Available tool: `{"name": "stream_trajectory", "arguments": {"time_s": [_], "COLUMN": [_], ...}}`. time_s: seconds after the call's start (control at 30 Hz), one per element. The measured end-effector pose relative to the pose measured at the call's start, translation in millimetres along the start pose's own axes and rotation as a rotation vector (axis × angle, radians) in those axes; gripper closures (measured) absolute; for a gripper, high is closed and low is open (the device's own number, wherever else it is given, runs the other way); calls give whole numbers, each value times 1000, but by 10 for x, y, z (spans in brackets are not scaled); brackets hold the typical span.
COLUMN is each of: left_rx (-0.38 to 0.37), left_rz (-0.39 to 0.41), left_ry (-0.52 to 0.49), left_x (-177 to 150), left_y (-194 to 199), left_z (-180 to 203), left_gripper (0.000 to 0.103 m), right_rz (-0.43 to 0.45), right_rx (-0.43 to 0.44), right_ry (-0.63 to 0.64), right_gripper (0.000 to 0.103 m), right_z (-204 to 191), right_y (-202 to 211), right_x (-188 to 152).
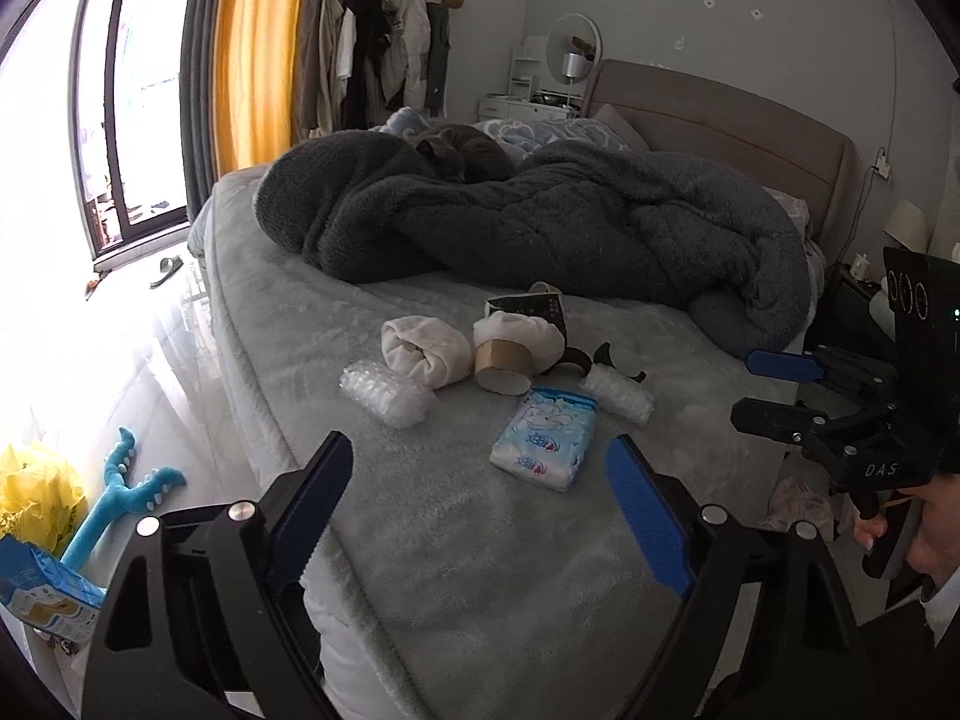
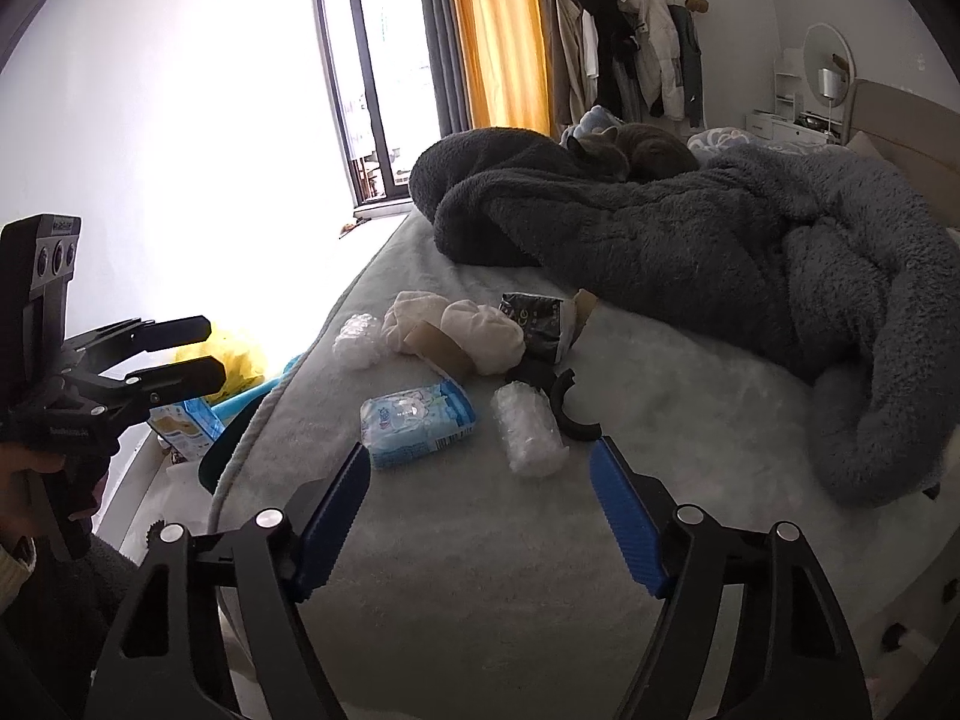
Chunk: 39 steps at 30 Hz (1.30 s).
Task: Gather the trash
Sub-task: 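Grasp the blue-and-white tissue pack with the left gripper while the right gripper grasps the bubble-wrap roll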
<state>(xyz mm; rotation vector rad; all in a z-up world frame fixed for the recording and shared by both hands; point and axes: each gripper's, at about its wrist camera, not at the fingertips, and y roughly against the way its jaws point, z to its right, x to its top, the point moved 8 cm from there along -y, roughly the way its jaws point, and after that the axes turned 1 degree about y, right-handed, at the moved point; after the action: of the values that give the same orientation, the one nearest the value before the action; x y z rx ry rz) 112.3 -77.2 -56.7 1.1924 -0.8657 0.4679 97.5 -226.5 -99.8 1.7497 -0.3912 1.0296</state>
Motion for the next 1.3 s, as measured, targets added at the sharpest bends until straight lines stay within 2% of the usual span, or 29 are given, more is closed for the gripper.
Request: {"name": "stream_trajectory", "arguments": {"time_s": [0.17,0.47,0.63,0.97,1.13,1.2,1.23,1.3], "left_rx": [-104,-200,-195,-186,-189,-190,-194,-194], "left_rz": [-68,-180,-217,-228,-224,-222,-221,-224], "left_ry": [-20,-32,-33,2,25,43,50,52], "left_x": [-42,-130,-239,-286,-266,-245,-241,-243], "left_y": [-270,-715,-850,-1089,-1118,-1139,-1147,-1157], "left_z": [133,266,238,218,184,175,173,169], "left_gripper": [19,18,16,16,30,32,39,44], "right_rz": [-58,-120,-152,-188,-214,-223,-227,-229], "right_rx": [30,58,51,6,-14,-31,-40,-52], "right_ry": [19,40,42,64,86,91,95,100], "right_gripper": [32,39,40,40,41,43,44,48], "right_z": [24,80,122,176,172,176,175,171], "right_y": [-182,-452,-563,-684,-758,-792,-809,-834], "right_x": [-72,-95,-160,-165,-177,-168,-163,-147]}}
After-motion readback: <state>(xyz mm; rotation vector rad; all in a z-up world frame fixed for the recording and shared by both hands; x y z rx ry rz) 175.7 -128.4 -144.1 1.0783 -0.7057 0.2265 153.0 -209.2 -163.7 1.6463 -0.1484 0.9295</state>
